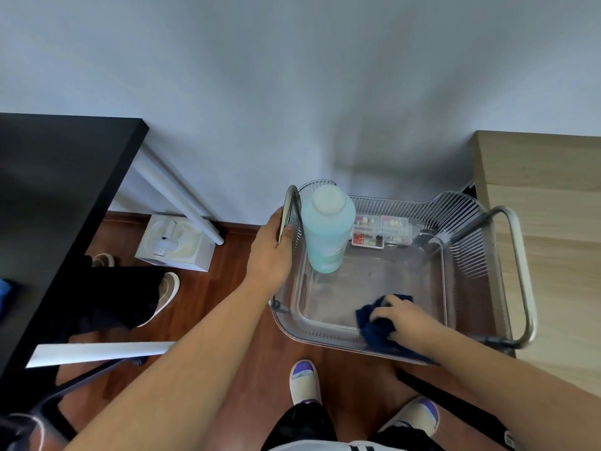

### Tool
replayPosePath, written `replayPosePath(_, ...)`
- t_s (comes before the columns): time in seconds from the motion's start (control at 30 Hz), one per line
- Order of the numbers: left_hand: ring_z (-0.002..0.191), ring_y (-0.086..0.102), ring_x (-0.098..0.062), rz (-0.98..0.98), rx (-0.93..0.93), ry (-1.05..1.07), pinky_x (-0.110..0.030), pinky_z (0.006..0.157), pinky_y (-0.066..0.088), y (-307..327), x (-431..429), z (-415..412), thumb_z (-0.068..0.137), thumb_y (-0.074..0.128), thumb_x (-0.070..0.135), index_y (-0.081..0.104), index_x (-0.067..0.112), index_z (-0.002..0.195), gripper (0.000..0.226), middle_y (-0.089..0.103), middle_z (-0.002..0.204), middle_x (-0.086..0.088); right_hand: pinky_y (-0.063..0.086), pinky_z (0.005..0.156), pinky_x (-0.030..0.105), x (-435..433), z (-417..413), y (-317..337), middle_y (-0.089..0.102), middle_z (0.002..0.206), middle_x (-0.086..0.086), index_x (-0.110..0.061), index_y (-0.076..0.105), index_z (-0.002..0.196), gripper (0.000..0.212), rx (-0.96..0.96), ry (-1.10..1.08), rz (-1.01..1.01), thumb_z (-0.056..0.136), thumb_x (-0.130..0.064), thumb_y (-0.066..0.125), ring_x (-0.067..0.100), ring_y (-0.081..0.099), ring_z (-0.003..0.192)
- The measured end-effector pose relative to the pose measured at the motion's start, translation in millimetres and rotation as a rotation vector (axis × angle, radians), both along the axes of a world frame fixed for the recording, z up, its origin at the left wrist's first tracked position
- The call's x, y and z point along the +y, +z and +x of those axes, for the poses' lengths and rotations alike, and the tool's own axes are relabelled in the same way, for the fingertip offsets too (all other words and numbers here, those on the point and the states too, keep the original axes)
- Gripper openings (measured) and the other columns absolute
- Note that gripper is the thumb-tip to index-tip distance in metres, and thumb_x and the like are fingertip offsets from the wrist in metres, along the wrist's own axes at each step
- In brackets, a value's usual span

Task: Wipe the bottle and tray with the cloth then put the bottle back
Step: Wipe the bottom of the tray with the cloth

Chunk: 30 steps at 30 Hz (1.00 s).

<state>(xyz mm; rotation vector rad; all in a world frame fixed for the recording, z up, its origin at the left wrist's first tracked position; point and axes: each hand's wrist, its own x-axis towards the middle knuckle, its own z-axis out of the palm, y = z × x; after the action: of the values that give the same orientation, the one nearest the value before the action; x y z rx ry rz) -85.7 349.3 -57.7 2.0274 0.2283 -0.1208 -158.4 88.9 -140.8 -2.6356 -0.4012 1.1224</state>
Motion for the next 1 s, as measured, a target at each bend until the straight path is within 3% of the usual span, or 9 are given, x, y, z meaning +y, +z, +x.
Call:
replayPosePath(0.13,0.112,0.045,0.002,0.001,-0.017,-0.016,-0.017,0.09,0.033,1,0,-1,0.099,0.041,0.027,0.043,0.036,0.139,0.04,0.052,0.124,0.022,0.042,0.101,0.042,79,13,4,0.035,0.144,0.009,-0.031,0.044,0.137,0.05,-0.039,0.087,0.112,0.091,-0.013,0.055,0.033,0.044,0.121)
replayPosePath(0.23,0.101,0.043,0.026,-0.008,-0.026,-0.038,0.004,0.08,0.028,4,1,-2,0.099,0.04,0.028,0.038,0.042,0.141,0.043,0.047,0.118,0.037,0.04,0.106,0.042,123,19,8,0.031,0.148,0.009,-0.033,0.036,0.142,0.055,-0.066,0.158,0.111,0.094,-0.009,0.049,0.034,0.038,0.128)
replayPosePath(0.3,0.098,0.039,0.035,-0.015,-0.042,-0.048,0.01,0.076,0.028,6,0,-2,0.1,0.04,0.025,0.038,0.038,0.143,0.045,0.044,0.111,0.045,0.04,0.108,0.043,130,21,9,0.031,0.148,0.008,-0.033,0.036,0.142,0.055,-0.056,0.173,0.084,0.095,-0.009,0.049,0.033,0.036,0.129)
replayPosePath(0.43,0.099,0.04,0.035,0.0,-0.05,-0.058,0.01,0.076,0.028,6,0,-1,0.1,0.04,0.02,0.039,0.034,0.143,0.045,0.043,0.108,0.047,0.04,0.106,0.042,100,20,9,0.033,0.146,0.007,-0.029,0.041,0.14,0.052,-0.024,0.155,0.023,0.094,-0.007,0.049,0.031,0.038,0.126)
replayPosePath(0.6,0.096,0.042,0.034,-0.007,-0.048,-0.047,0.011,0.074,0.027,8,0,-1,0.1,0.041,0.02,0.04,0.035,0.142,0.045,0.046,0.104,0.046,0.044,0.098,0.039,32,22,4,0.036,0.14,0.004,-0.033,0.044,0.137,0.055,-0.071,-0.034,0.001,0.091,-0.004,0.049,0.029,0.043,0.117)
replayPosePath(0.77,0.112,0.043,0.01,-0.025,-0.01,-0.028,0.002,0.082,0.028,7,0,-2,0.1,0.043,0.025,0.04,0.039,0.141,0.043,0.047,0.117,0.036,0.044,0.096,0.035,-3,15,-7,0.043,0.133,0.005,-0.031,0.048,0.135,0.048,-0.132,-0.208,0.01,0.092,-0.008,0.048,0.028,0.047,0.111)
replayPosePath(0.83,0.11,0.042,0.014,-0.036,-0.008,-0.034,0.009,0.079,0.026,6,1,-3,0.1,0.043,0.023,0.04,0.04,0.141,0.044,0.046,0.117,0.04,0.043,0.098,0.037,7,22,-8,0.042,0.134,0.005,-0.031,0.046,0.137,0.049,-0.134,-0.199,0.017,0.093,-0.009,0.049,0.029,0.044,0.114)
replayPosePath(1.0,0.104,0.038,0.034,-0.051,-0.018,-0.062,0.008,0.084,0.028,8,1,-2,0.101,0.042,0.019,0.039,0.046,0.135,0.044,0.046,0.119,0.041,0.045,0.096,0.039,19,48,-4,0.038,0.136,0.007,-0.031,0.043,0.139,0.051,-0.156,-0.142,-0.019,0.094,-0.008,0.048,0.03,0.041,0.118)
